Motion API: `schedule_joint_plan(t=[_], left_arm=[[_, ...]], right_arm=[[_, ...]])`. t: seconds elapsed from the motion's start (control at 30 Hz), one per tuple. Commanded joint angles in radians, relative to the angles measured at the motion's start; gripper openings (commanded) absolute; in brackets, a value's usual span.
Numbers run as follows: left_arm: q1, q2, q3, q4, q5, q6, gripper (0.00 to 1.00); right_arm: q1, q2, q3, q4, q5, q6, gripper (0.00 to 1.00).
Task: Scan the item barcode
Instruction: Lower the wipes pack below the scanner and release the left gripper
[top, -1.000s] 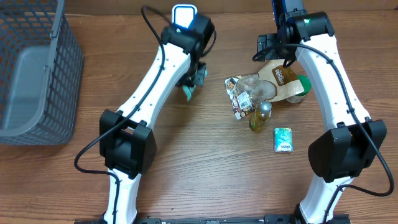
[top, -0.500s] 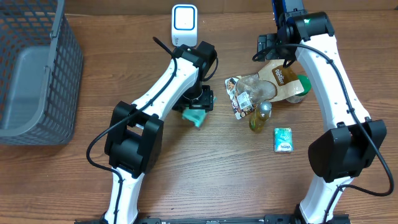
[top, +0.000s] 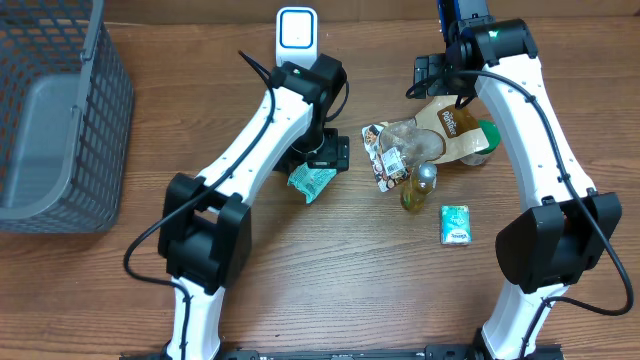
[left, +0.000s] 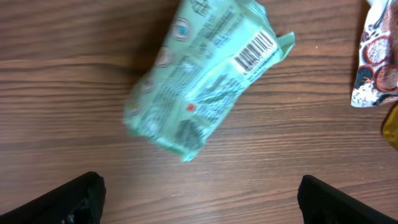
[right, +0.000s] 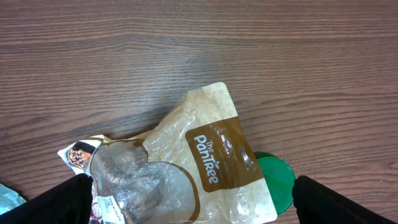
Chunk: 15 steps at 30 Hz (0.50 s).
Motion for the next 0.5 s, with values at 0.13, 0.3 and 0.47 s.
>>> schedule_joint_plan(t=[0.13,0.3,0.47], left_arm=[[0.012,-0.047,0.026,0.014,-0.077,0.012,0.99],[0.013,-0.047,0.026,0.07,-0.078,0.012,1.0],[0.013,-0.047,0.026,0.075,-0.078,0.012,1.0]], right_arm=[[-0.002,0.003,0.001,0.003,0.014,0.007,1.0],[-0.002,0.003,0.001,0.003,0.014,0.007,1.0],[-0.002,0.003,0.001,0.003,0.014,0.007,1.0]])
